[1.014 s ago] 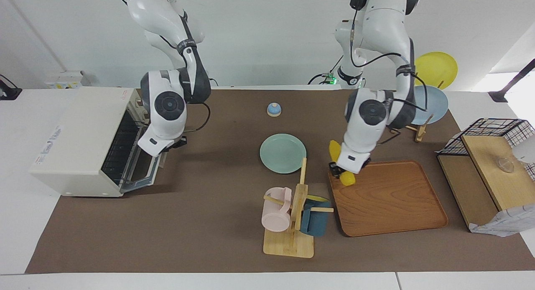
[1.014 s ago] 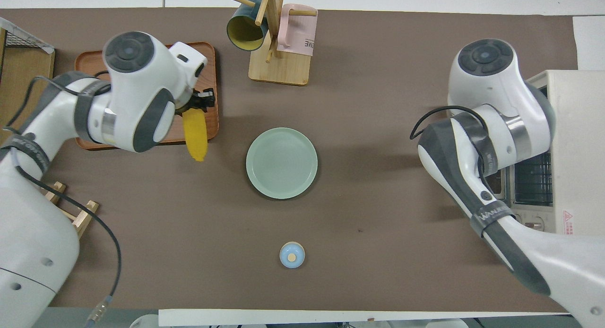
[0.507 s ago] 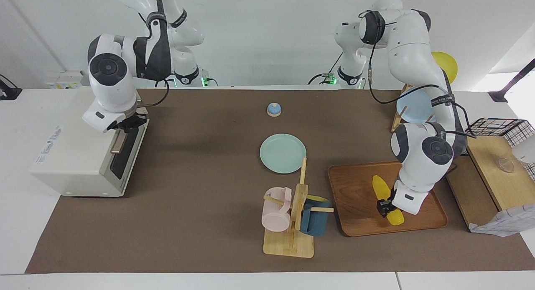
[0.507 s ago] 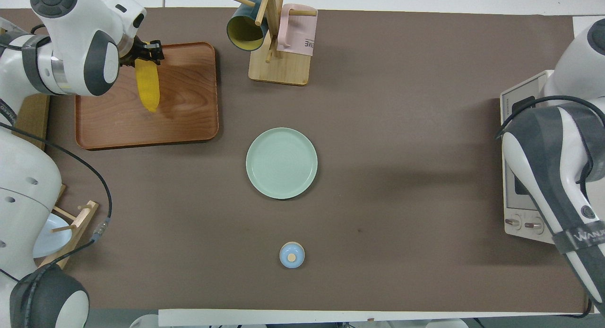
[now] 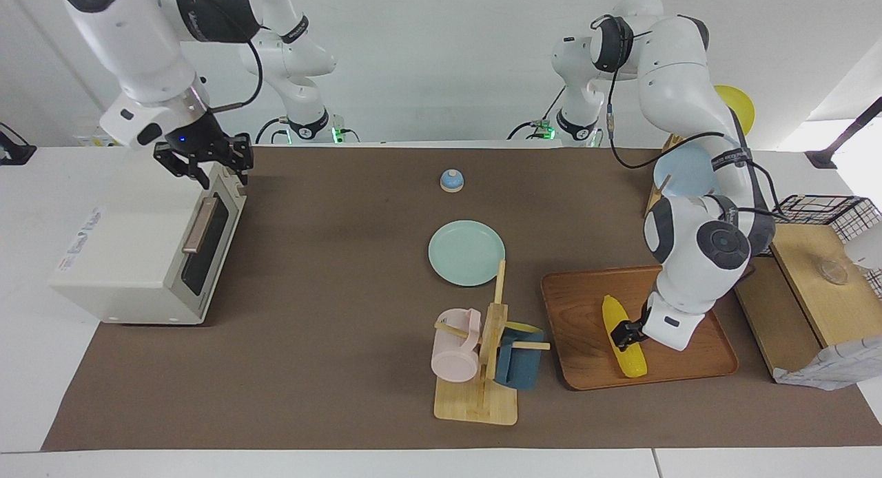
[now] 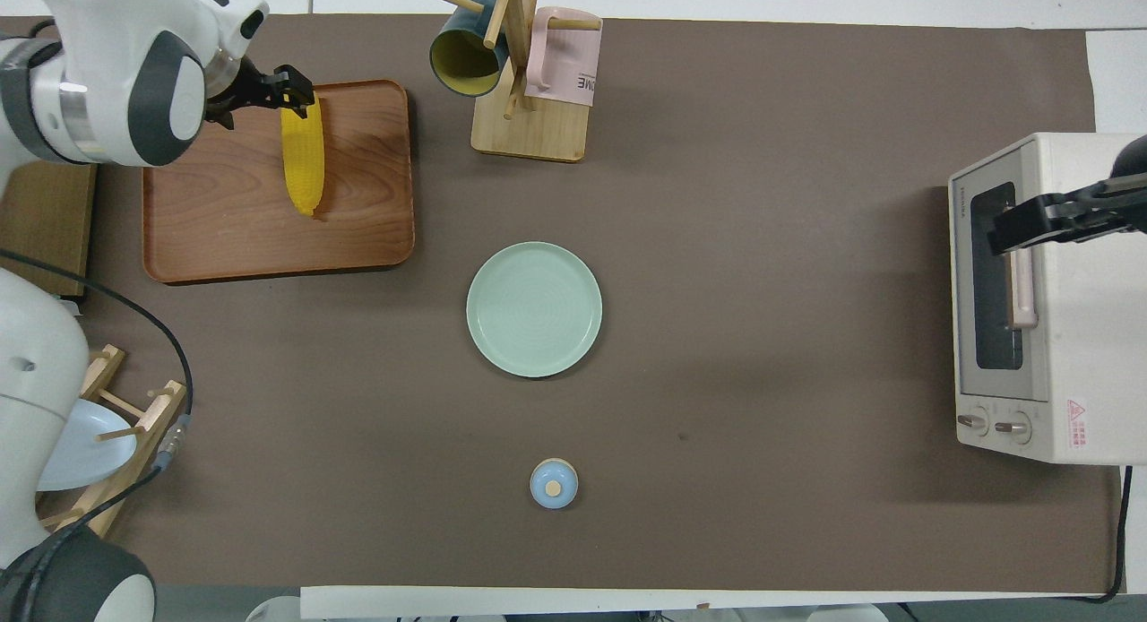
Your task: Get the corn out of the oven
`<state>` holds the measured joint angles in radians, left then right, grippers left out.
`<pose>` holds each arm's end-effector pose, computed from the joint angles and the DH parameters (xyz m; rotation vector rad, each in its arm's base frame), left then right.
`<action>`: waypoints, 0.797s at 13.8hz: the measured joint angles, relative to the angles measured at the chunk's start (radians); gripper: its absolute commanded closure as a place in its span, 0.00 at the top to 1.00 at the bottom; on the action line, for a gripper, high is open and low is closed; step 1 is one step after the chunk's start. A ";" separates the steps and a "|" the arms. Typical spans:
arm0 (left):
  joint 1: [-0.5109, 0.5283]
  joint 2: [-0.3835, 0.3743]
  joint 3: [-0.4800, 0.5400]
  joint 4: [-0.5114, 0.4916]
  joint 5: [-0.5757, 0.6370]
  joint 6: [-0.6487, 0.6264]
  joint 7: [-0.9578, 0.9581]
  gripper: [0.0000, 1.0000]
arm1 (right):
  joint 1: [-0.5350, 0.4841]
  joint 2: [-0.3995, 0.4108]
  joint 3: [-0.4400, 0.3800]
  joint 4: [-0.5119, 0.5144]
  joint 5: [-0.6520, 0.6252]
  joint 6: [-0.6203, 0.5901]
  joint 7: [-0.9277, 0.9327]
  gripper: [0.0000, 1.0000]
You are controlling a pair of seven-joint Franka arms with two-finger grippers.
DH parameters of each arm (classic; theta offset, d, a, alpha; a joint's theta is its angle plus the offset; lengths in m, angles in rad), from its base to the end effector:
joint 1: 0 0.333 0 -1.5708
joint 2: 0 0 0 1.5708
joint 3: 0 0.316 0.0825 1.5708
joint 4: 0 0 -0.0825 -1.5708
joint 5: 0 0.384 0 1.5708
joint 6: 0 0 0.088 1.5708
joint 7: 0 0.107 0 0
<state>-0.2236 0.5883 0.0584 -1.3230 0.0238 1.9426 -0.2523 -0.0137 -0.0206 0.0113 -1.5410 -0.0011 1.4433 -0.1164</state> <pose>0.7136 -0.1266 0.3960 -3.0924 -0.1059 -0.0663 0.5348 -0.0013 0.6389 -3.1309 -0.1785 0.1209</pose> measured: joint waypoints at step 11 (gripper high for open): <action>0.174 -0.458 -0.005 -0.057 0.002 -0.534 0.319 1.00 | -0.077 0.018 -0.006 0.153 -0.022 -0.179 0.015 1.00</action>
<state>-0.0492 0.1307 0.0536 -1.3798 0.0262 1.4083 0.0664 -0.0907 -0.0024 0.0052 -1.3876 -0.0235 1.2645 -0.1018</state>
